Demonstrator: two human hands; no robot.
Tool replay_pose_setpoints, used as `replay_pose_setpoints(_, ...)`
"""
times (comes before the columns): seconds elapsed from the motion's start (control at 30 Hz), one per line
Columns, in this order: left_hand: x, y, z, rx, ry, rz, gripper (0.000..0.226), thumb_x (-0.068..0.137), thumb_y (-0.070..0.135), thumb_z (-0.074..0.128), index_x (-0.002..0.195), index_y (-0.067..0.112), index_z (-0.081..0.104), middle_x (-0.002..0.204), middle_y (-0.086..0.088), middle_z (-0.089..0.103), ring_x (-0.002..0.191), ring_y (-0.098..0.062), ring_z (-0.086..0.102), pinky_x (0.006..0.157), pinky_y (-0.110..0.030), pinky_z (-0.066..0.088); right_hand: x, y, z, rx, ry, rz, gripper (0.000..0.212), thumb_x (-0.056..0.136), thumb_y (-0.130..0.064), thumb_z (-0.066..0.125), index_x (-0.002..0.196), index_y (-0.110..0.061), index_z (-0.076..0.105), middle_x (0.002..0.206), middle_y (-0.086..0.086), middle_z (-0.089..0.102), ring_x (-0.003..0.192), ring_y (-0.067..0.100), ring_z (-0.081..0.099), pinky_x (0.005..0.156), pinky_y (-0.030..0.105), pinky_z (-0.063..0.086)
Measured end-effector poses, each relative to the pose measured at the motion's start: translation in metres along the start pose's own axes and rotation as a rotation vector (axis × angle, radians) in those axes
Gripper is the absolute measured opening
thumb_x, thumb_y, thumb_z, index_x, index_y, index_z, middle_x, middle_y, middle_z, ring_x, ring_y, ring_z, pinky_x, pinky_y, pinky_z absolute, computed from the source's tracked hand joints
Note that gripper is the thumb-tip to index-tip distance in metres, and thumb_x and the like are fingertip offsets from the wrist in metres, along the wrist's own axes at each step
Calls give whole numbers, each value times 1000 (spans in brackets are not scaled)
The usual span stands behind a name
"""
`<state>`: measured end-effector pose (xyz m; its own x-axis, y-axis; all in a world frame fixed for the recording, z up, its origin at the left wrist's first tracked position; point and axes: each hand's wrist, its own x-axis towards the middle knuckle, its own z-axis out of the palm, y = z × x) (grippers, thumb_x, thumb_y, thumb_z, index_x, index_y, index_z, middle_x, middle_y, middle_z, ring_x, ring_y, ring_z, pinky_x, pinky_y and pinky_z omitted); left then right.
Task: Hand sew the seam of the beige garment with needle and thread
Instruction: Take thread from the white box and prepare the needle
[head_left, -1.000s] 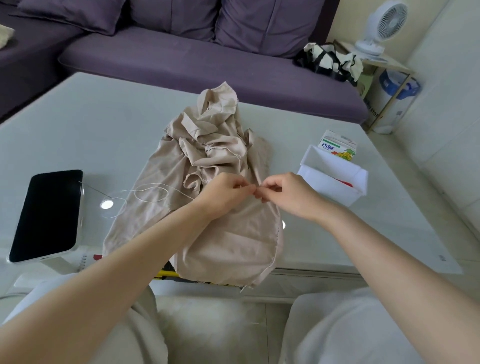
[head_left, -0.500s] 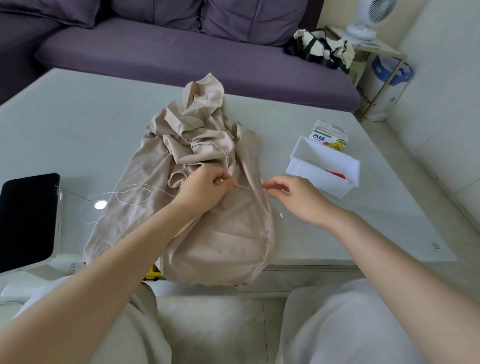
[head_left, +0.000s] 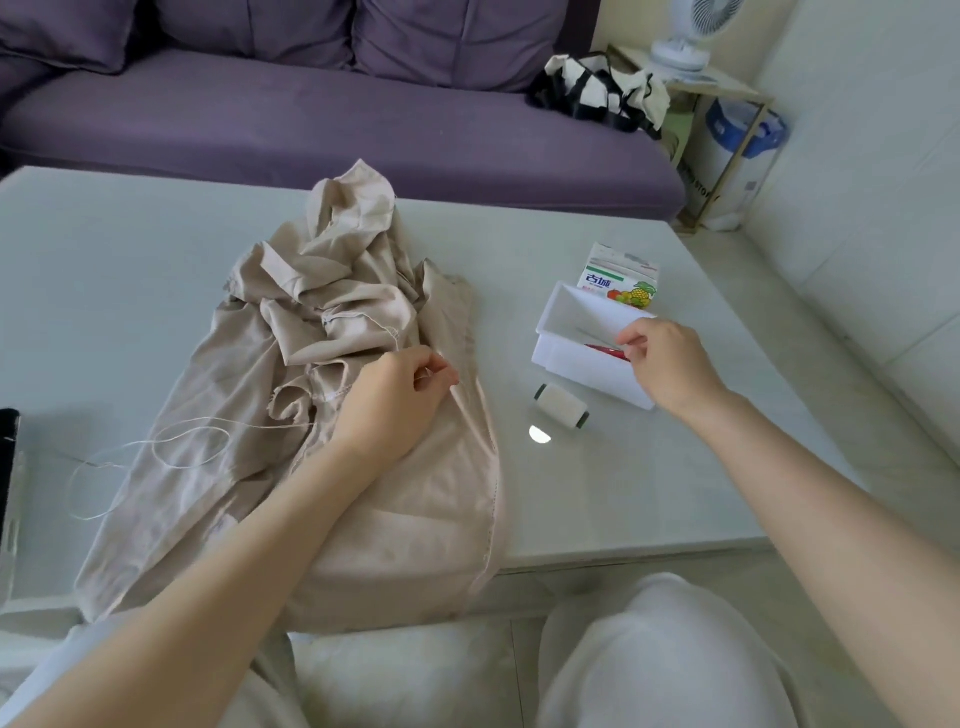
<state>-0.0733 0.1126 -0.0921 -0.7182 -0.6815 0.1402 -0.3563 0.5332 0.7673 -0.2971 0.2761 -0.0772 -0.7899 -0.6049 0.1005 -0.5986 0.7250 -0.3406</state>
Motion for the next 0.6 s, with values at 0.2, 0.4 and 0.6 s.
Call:
replay_pose_setpoints(0.2,11,3,15,-4,-42,-10,15,91,23,60,76,25,61,52,6,46,54,-9,45,56,-17,35,40,12,1,-59,-254,56,34,88,-4,63,122,-9,63,127,14,58,115,31,55,98,32,43)
replay_pose_setpoints(0.4,16,2,22,-16,-51,-17,14,90,22,61,77,21,64,52,4,47,53,-10,43,56,-15,36,52,12,5,-115,-356,70,35,86,5,51,111,-13,68,114,15,63,104,33,60,95,39,49)
replay_pose_setpoints(0.6,18,3,26,-7,-57,-10,12,90,21,61,83,15,68,52,3,47,53,-10,43,55,-16,35,52,9,3,-170,-395,58,36,84,7,47,107,-11,69,111,14,64,102,31,60,93,40,50)
